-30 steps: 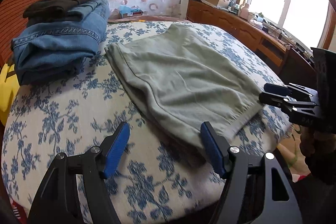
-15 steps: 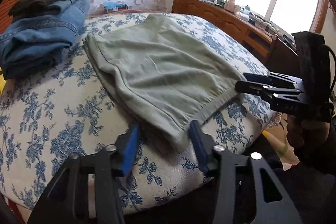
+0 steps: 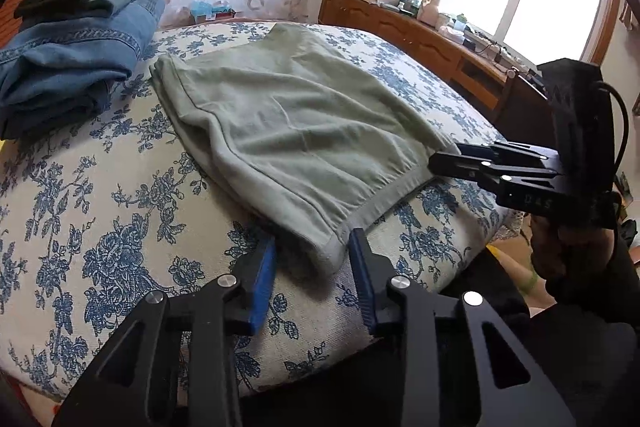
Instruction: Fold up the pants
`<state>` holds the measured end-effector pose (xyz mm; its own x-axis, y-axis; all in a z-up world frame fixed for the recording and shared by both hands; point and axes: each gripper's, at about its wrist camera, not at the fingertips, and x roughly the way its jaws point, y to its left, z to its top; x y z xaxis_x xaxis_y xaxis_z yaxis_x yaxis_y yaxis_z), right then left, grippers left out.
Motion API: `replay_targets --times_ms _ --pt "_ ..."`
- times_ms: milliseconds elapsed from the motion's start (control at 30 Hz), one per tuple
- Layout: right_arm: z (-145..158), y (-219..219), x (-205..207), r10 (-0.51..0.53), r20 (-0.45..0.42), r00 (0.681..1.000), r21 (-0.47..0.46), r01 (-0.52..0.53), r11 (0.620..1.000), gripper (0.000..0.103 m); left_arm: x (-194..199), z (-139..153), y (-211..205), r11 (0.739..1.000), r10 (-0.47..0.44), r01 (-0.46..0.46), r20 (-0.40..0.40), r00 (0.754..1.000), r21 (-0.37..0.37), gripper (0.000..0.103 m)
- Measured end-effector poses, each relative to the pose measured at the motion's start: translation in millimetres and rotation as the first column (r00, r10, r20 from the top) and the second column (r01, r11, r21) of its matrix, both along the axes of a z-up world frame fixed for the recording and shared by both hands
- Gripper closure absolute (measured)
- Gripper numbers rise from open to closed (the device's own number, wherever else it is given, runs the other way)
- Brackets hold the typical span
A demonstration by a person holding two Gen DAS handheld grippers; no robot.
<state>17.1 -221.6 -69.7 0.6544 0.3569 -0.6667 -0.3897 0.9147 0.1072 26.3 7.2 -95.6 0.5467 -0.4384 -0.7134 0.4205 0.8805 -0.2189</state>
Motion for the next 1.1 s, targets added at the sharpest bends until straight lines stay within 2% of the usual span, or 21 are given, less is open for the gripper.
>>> replay_targets --times_ms 200,233,367,733,967,1100 --pt "0.1 0.4 0.6 0.014 0.000 1.000 0.004 -0.014 1.000 0.076 1.4 -0.3 0.3 1.000 0.002 -0.002 0.001 1.000 -0.006 0.077" --pt "0.0 1.1 0.5 0.016 0.002 1.000 0.002 -0.016 1.000 0.078 1.6 -0.6 0.4 1.000 0.000 0.000 0.000 1.000 -0.011 0.081" --pt "1.0 1.3 -0.5 0.032 0.004 0.999 0.013 -0.032 0.999 0.090 1.0 -0.5 -1.1 1.000 -0.009 0.009 0.003 1.000 -0.015 0.090" --pt "21.7 8.4 -20.1 0.113 0.009 0.994 0.051 -0.114 0.992 0.093 -11.3 28.9 20.4 0.999 0.019 -0.017 0.061 0.998 -0.036 0.092" --pt "54.6 16.4 -37.7 0.162 0.083 0.983 0.053 -0.166 0.985 0.093 -19.1 59.2 36.5 0.998 0.041 -0.035 0.133 0.990 -0.046 0.092" --pt "67.0 18.7 -32.1 0.148 0.120 0.982 0.045 -0.154 0.987 0.093 -5.8 70.4 37.1 0.998 0.052 -0.045 0.165 0.985 -0.043 0.092"
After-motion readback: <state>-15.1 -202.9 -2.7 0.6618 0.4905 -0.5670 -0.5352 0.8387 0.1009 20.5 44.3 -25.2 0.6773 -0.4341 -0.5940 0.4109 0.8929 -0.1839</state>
